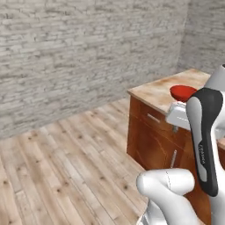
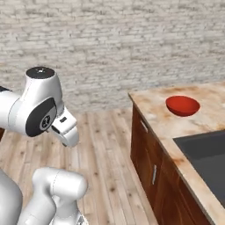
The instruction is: Clear the mugs and bowl far away from the sink.
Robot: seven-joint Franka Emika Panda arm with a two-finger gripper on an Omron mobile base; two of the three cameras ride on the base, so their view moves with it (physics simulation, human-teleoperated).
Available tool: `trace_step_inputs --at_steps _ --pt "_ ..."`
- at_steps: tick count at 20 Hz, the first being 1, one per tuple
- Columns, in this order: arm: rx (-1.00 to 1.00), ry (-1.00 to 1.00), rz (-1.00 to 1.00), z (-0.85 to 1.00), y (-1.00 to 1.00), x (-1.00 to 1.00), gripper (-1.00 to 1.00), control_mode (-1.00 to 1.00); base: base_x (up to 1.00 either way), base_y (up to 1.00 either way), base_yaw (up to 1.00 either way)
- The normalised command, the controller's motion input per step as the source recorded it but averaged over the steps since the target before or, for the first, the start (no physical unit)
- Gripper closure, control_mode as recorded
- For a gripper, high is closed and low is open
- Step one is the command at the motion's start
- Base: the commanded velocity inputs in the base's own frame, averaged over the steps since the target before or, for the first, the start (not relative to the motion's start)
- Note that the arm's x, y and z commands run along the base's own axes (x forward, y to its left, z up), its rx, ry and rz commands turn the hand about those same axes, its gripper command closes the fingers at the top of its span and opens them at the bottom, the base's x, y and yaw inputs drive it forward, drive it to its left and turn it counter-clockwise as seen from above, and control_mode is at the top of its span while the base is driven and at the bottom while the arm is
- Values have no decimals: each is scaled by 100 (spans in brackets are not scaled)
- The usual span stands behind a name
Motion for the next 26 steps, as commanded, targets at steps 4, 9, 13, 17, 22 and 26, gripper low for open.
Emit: trace_step_inputs --at_steps 4,9,13,17,22,26 --pt "0 0 0 0 0 0 -100 100 75 5 -73" --pt "0 0 0 0 0 0 -100 100 61 6 -77" --pt "0 0 0 0 0 0 -100 100 82 16 -60" --pt "0 0 0 0 0 0 -100 100 100 65 -58" --pt "0 0 0 0 0 0 -100 100 100 100 -47" --pt "0 0 0 0 0 0 -100 100 92 54 -34"
